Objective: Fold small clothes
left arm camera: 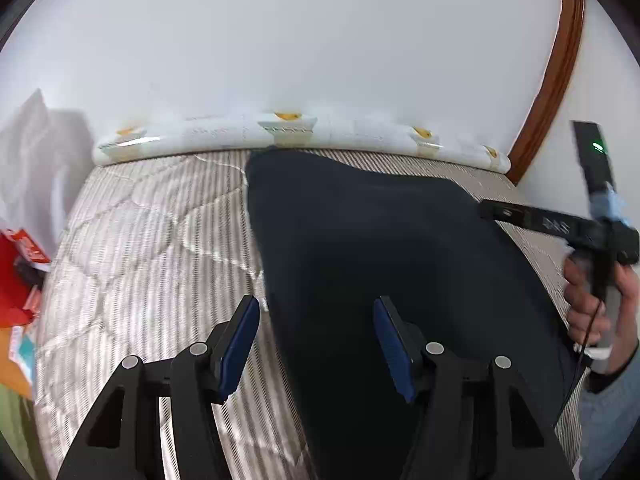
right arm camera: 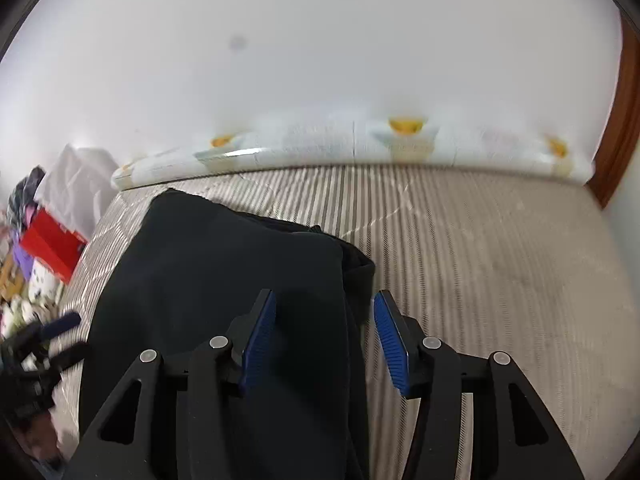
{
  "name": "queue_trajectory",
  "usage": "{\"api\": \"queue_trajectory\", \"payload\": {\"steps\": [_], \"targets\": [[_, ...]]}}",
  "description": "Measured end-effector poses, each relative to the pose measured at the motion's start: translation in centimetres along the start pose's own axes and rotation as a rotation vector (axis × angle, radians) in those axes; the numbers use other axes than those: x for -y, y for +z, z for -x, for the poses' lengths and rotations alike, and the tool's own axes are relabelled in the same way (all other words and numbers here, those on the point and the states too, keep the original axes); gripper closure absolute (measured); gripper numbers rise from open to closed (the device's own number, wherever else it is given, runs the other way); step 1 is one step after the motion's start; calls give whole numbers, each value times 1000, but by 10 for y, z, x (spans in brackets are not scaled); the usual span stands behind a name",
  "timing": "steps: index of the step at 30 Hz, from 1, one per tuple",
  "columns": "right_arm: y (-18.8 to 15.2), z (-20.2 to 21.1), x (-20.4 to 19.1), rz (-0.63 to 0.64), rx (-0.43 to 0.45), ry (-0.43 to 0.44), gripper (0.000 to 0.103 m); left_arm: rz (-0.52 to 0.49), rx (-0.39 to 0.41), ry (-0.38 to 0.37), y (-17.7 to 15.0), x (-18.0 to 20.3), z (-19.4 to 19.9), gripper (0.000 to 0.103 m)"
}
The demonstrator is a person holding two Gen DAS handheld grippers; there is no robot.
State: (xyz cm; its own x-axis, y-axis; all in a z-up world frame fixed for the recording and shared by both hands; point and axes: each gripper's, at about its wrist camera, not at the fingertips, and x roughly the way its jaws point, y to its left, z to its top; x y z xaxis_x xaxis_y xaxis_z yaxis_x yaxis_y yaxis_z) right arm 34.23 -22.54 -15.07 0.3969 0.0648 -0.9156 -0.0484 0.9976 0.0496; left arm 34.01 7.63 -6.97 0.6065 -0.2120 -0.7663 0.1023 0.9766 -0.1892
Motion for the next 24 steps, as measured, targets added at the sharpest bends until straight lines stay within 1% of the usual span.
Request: {"api": "queue_trajectory", "payload": {"steps": [2,4,5,6,7,9,10,13,14,16,17,19,20,21,24], "targets": [[7,-17,6,-39,-32,36,49,-1,25,-24,-2,-3,-3,46],[14,-30,10,-80,-42,82,50,1,41,-33,-3,-4,-4,46],[15,-32,9,-78,-35,109,58,4,44,-39,-5,-5,-5,46],[16,-30,6,-54,-19,140,93,5,42,-43,-5,-5,-4,46],[16,-22,3,-6,26,158,93,4,39,-46,-5,-6,-5,46],[14,-4,6,16,146,131,94,8,34,-56,-4,-7,-4,46],[12,-2,9,0,163,130,94,12,36,-64,-4,-8,-4,46],[12,-14,7,5,115,111,93,8,35,-59,-3,-7,-4,46],[15,-17,7,3,92,99,90,7,32,-56,-3,-7,-4,46],[17,-7,13,-40,100,87,87,12,25,-55,-3,-8,-2,46],[14,1,16,-47,109,85,83,12,23,-58,-2,-9,0,46],[8,15,18,-28,105,94,71,10,13,-57,-2,-9,4,46],[2,24,19,-18,99,90,62,7,6,-53,-2,-9,6,46],[-6,32,20,-10,98,87,58,1,0,-47,-3,-7,8,46],[-34,49,20,17,71,101,56,-14,-8,-36,-10,-2,15,46]]}}
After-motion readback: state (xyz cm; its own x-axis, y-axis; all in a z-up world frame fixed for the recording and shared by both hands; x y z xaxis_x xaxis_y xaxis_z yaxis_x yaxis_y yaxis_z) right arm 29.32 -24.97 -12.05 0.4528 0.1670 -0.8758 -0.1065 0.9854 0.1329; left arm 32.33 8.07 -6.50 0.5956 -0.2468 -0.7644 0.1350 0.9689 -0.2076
